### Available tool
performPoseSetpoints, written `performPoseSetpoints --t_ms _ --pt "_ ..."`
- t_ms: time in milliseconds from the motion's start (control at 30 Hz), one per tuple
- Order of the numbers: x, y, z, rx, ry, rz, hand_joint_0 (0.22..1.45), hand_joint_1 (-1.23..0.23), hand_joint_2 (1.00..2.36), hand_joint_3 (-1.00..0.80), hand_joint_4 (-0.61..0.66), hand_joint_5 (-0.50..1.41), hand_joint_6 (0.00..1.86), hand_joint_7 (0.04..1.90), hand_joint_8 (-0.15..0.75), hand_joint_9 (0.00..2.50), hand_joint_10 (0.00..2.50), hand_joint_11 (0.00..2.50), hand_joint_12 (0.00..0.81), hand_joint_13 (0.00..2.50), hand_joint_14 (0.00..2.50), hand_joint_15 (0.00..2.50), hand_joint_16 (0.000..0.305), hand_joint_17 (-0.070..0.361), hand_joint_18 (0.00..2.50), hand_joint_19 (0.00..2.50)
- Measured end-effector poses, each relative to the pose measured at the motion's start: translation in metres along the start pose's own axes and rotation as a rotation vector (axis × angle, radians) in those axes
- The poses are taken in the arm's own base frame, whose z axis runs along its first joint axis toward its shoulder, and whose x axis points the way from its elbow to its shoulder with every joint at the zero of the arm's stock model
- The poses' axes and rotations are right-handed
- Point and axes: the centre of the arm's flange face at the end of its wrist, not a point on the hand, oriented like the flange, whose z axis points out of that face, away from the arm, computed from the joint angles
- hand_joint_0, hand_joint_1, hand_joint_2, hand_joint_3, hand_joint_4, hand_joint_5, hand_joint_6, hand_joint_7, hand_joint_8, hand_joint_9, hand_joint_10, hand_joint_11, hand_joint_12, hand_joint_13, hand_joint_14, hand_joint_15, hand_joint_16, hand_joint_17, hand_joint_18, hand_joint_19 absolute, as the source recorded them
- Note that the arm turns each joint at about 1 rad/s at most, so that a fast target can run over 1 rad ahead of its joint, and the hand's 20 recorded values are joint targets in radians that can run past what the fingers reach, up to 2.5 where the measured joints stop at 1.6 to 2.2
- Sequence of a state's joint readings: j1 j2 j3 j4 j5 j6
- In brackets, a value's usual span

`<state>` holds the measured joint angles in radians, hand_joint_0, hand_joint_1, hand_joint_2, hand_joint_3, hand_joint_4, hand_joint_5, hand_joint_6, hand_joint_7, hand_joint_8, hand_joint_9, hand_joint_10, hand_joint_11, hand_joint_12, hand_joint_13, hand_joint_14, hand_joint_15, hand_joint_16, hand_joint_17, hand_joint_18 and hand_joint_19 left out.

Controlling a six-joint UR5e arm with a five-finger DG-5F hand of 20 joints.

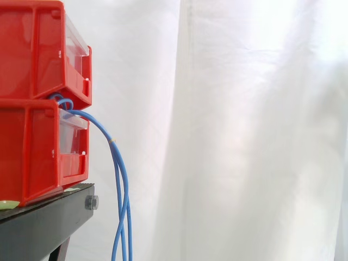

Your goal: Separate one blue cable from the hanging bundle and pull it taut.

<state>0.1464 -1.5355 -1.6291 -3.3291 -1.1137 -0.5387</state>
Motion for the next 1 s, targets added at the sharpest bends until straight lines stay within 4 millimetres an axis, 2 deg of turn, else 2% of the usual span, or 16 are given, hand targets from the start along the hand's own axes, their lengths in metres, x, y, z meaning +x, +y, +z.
performPoseSetpoints --t_ms 167,467,667,1000 --pt "0.0 0.001 0.006 -0.011 -0.027 -0.009 0.32 -0.33 1.0 -0.5 0.15 -0.25 0.5 0.66 0.397 0.92 0.0 0.08 0.43 0.77 0.0 0.06 0.095 0.213 1.34 0.33" --pt "0.014 0.005 0.042 0.004 -0.025 0.042 0.32 -0.32 1.0 -0.5 0.16 -0.25 0.5 0.66 0.403 0.92 0.0 0.08 0.438 0.84 0.0 0.07 0.095 0.215 1.48 0.32" --pt "0.021 0.019 0.065 -0.001 -0.022 0.054 0.32 -0.31 1.0 -0.5 0.16 -0.25 0.5 0.65 0.403 0.91 0.0 0.06 0.433 0.8 0.0 0.06 0.09 0.202 1.19 0.25" --pt "0.041 0.034 0.103 -0.012 -0.015 0.042 0.32 -0.31 1.0 -0.5 0.16 -0.25 0.5 0.66 0.395 0.86 0.0 0.05 0.426 0.76 0.0 0.06 0.089 0.2 1.09 0.23"
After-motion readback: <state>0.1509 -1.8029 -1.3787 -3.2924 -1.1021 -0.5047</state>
